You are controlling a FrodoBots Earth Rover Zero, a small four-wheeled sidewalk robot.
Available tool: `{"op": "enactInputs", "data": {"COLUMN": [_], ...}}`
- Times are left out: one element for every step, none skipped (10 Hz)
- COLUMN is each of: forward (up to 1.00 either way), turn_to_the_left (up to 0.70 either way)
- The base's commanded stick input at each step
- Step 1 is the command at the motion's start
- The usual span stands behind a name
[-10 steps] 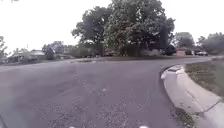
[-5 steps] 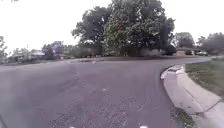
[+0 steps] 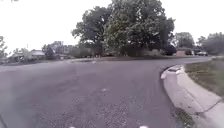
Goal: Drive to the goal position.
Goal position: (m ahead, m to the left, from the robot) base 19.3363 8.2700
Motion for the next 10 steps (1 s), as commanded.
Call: {"op": "enactInputs", "data": {"forward": [0.04, 0.04, 0.04, 0.04, 0.04, 0.04, 0.04, 0.04, 0.04, 0.04], "turn_to_the_left": [0.0, 0.0, 0.0, 0.0, 0.0, 0.0, 0.0, 0.0, 0.0, 0.0]}}
